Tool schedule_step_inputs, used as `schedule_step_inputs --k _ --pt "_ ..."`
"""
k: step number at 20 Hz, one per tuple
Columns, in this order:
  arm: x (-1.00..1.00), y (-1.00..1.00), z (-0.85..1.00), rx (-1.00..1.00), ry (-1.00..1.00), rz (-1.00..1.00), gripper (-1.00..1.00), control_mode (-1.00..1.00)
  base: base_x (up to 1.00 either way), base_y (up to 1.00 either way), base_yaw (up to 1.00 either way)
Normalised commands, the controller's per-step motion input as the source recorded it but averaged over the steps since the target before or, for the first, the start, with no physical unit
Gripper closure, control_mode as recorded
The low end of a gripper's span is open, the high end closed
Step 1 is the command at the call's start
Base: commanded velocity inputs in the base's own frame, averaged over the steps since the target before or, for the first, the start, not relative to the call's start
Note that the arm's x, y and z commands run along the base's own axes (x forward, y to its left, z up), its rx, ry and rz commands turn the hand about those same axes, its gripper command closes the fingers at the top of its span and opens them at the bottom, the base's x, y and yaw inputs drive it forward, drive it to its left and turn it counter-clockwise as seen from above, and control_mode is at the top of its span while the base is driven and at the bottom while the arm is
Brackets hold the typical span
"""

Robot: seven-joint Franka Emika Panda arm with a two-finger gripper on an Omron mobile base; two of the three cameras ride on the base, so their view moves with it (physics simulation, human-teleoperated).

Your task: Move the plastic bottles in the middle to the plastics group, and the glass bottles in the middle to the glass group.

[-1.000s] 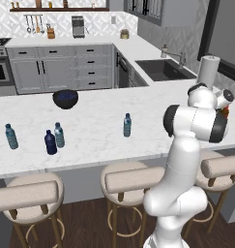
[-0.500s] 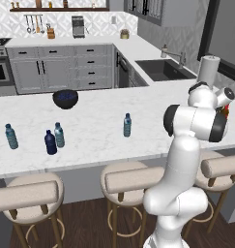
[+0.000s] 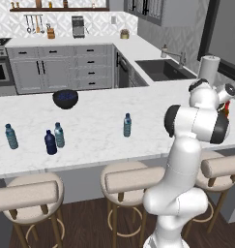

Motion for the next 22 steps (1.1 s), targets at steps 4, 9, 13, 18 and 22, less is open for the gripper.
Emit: schedule_step_inputs --k 4,9,13,18,22 --pt "-0.18 0.24 0.55 -0.02 -0.04 0.0 -1.0 -1.0 0.0 0.0 0.0" --pt "-0.09 0.7 0.54 -0.03 0.0 -0.01 -1.0 -1.0 0.0 0.0 0.0" --pt "0.0 0.98 0.48 -0.02 0.0 -0.06 -1.0 -1.0 0.0 0.0 0.0" --pt "0.0 1.0 0.31 -0.02 0.06 -0.04 -1.0 -1.0 0.0 0.0 0.0" --pt "0.0 1.0 0.06 -0.05 0.25 -0.02 -1.0 -1.0 0.0 0.0 0.0"
